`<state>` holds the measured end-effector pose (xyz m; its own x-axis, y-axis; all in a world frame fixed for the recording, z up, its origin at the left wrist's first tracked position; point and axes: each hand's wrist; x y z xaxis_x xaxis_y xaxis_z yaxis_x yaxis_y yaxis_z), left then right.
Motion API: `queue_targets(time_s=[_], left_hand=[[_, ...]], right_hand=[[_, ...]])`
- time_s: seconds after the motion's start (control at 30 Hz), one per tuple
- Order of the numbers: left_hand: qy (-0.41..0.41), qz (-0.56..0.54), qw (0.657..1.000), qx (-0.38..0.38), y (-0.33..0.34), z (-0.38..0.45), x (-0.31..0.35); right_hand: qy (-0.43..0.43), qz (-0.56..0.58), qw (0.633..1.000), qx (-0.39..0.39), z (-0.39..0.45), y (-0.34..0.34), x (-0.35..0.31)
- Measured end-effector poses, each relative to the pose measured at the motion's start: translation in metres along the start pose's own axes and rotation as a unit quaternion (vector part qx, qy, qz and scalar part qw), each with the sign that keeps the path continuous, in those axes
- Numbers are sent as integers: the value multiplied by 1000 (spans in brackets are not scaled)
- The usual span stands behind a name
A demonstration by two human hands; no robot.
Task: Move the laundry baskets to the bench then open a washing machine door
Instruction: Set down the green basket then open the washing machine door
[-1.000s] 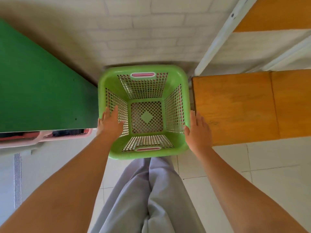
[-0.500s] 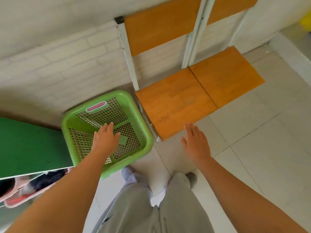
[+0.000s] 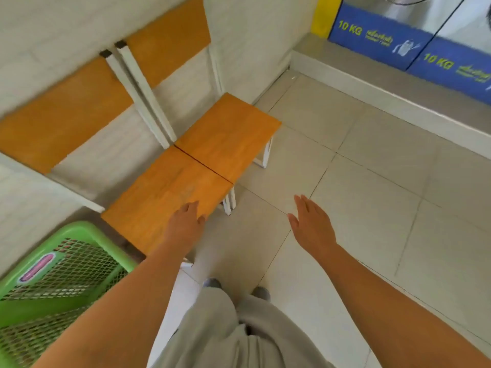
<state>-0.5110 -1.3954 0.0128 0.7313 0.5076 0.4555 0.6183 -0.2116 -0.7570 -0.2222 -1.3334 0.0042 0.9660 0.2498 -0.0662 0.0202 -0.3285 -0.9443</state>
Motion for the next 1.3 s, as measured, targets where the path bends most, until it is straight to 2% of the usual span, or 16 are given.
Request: queue_targets(time_s=[0.27, 0.43, 0.63, 0.87, 1.23, 1.3], left_hand=[[111, 37, 993, -33, 32, 100, 163], [190, 75, 977, -59, 46, 181, 266], [235, 84, 964, -96, 46, 277, 387], [250, 114, 954, -117, 69, 367, 502], [270, 83, 955, -89, 120, 481, 748], [280, 82, 951, -101, 121, 488, 777]], right_hand=[[129, 53, 990, 7, 40, -24, 121], [202, 74, 976, 11, 99, -50, 201], [281, 122, 952, 27, 174, -95, 274], [316, 160, 934, 43, 259, -124, 357], [323, 145, 932, 85, 411, -226, 588], [330, 151, 927, 97, 429, -245, 610]])
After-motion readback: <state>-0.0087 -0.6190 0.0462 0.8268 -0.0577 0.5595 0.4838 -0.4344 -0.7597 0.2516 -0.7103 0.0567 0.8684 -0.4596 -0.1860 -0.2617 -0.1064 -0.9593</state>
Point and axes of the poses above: each hand's wrist, its own z-axis towards the middle knuckle, its own y-axis out of the palm, x = y × z, and after that the axes turned 10 degrees about -z, right-handed
